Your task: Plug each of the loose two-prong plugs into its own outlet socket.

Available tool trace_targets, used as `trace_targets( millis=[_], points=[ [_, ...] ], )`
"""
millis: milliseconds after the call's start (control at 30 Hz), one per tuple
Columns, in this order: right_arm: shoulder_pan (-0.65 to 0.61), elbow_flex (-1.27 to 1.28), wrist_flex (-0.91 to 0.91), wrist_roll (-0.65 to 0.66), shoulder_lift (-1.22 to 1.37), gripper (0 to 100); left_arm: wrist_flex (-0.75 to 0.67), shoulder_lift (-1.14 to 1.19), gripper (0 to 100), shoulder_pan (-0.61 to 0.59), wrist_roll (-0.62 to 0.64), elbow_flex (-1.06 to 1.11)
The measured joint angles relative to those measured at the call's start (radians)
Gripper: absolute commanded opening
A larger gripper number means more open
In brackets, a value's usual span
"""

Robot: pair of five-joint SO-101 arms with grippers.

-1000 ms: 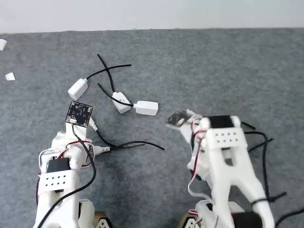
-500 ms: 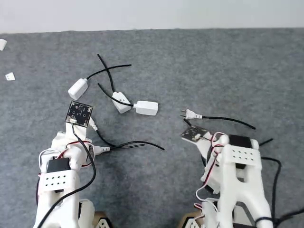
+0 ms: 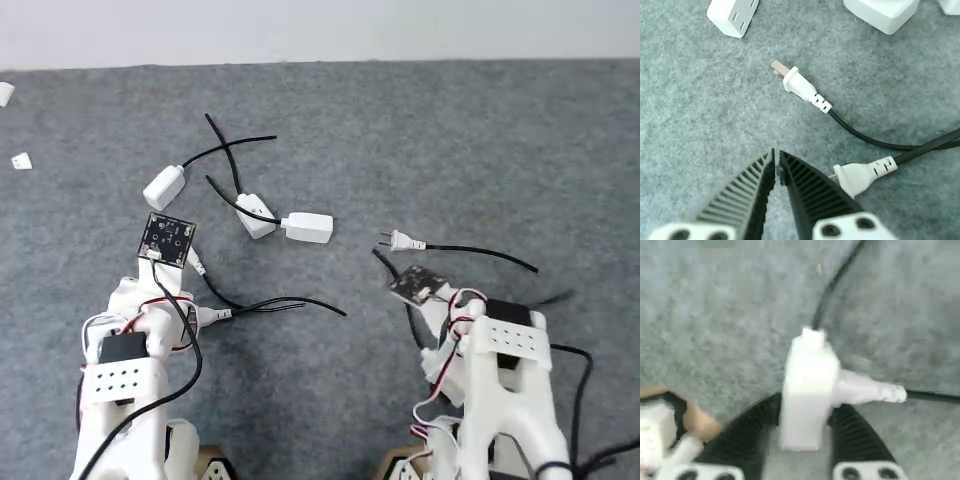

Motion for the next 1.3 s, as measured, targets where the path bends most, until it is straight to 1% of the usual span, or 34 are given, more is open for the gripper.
trace_targets(
  millis=[100,167,267,400,533,633,700,833,1067,1200,1300],
  points=[
    [0.048,-0.055,0.051,-0.017,0.000,0.9,0.000,0.000,1,0.000,0.000,0.000],
    [0.106,-0.135,0.092,-0.028,0.000,0.9,0.000,0.000,1,0.000,0.000,0.000],
    [0.222,-0.276,0.144,-0.034,0.000,0.9,0.000,0.000,1,0.000,0.000,0.000],
    [0.420,-0.454,0.157,-0.037,0.000,0.9,0.000,0.000,1,0.000,0.000,0.000],
    [0.620,-0.549,0.112,-0.035,0.002,0.9,0.000,0.000,1,0.000,0.000,0.000],
    [0.755,-0.557,0.051,-0.035,0.002,1.0,0.000,0.000,1,0.000,0.000,0.000],
    [0.822,-0.546,-0.002,-0.037,0.005,1.1,0.000,0.000,1,0.000,0.000,0.000],
    [0.890,-0.468,-0.153,-0.035,0.071,1.1,0.000,0.000,1,0.000,0.000,0.000],
    [0.908,-0.457,-0.419,-0.043,0.333,1.3,0.000,0.000,1,0.000,0.000,0.000],
    [0.922,-0.537,-0.479,-0.041,0.493,1.3,0.000,0.000,1,0.000,0.000,0.000],
    [0.973,-0.626,-0.485,-0.043,0.600,1.3,0.000,0.000,1,0.000,0.000,0.000]
  ],
)
